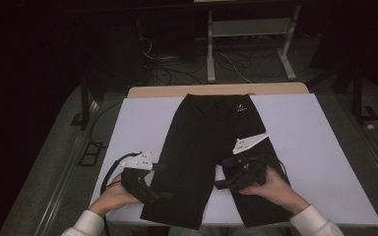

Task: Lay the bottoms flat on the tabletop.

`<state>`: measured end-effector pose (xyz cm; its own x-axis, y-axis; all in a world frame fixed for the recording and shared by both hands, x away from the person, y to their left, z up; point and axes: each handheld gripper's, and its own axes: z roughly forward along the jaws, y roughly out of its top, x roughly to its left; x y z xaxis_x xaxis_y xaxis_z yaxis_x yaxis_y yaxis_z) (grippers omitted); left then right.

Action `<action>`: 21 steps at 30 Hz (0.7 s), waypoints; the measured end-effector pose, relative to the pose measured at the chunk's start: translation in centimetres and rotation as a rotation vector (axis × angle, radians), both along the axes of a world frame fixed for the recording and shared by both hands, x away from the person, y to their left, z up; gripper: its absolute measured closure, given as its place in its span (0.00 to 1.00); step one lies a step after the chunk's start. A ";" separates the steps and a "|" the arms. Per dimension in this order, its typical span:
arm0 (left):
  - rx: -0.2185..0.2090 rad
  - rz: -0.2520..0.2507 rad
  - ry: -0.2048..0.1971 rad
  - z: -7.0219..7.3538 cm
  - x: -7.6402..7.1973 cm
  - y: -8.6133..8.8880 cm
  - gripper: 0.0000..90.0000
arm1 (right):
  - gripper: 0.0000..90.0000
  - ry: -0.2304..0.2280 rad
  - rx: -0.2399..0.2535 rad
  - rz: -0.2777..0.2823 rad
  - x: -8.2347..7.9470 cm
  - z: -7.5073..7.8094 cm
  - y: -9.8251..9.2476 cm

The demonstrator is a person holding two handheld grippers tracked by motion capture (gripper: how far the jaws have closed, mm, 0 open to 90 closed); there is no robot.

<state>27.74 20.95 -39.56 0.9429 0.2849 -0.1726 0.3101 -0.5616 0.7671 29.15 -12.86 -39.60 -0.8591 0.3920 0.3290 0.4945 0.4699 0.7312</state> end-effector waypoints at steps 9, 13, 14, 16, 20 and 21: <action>-0.017 0.003 -0.010 0.4 0.8 -0.9 0.00 | 0.00 -0.020 -0.005 -0.044 0.7 0.4 -2.0; -0.026 0.010 -0.021 0.6 1.2 -1.3 0.00 | 0.00 -0.020 -0.003 -0.063 0.9 0.6 -3.0; -0.028 0.012 -0.024 0.6 1.4 -1.4 0.00 | 0.00 -0.019 -0.002 -0.066 1.0 0.6 -3.4; -0.035 0.019 -0.029 0.5 1.6 -1.5 0.00 | 0.00 -0.021 -0.003 -0.078 1.2 0.6 -4.0; -0.051 0.047 -0.033 0.3 2.2 -1.6 0.00 | 0.00 -0.015 0.001 -0.117 1.6 0.6 -5.5; -0.056 0.053 -0.034 0.3 2.3 -1.6 0.00 | 0.00 -0.014 0.003 -0.126 1.7 0.5 -5.9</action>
<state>30.03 19.32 -39.28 0.9325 0.3250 -0.1575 0.3110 -0.5008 0.8078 30.87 -18.73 -39.11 -0.8077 0.4960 0.3188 0.5391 0.4022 0.7400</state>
